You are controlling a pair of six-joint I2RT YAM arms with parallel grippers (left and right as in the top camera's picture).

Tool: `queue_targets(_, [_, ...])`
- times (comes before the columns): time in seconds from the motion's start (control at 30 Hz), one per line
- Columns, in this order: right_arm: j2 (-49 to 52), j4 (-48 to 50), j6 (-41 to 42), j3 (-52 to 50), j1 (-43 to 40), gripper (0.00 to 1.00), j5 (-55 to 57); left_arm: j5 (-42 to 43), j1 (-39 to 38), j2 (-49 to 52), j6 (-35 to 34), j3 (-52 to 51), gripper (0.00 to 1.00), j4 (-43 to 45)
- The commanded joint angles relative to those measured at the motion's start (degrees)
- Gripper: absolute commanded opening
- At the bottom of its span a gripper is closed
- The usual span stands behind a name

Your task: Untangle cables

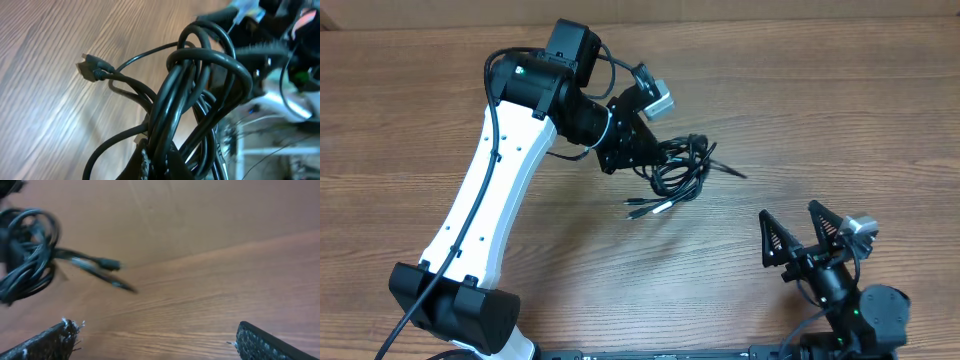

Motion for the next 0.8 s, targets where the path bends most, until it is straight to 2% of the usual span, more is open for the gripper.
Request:
queue_targets(0.0, [2.43,-1.36,-6.27,4.70,-0.15,1.00,-4.87,8.70,0.07,-2.05,-6.62,0.42,0.04,0.50])
queue_targets(0.23, [3.54,0.50,-6.84,8.00,-0.15,1.00,-20.26,12.70,-0.04,-2.05,-8.68,0.42,0.04,-2.16])
queue_targets(0.63, [3.54,0.11,-7.32,7.98,-0.13,1.00,-21.09,10.67,-4.39,-2.01,-7.04,0.39,0.04,-8.39])
queue_targets(0.77, [3.54,-0.81,-9.73,7.98,-0.13,1.00,-21.09,10.64,-6.86,-2.01,-6.23,0.39,0.04,-8.79])
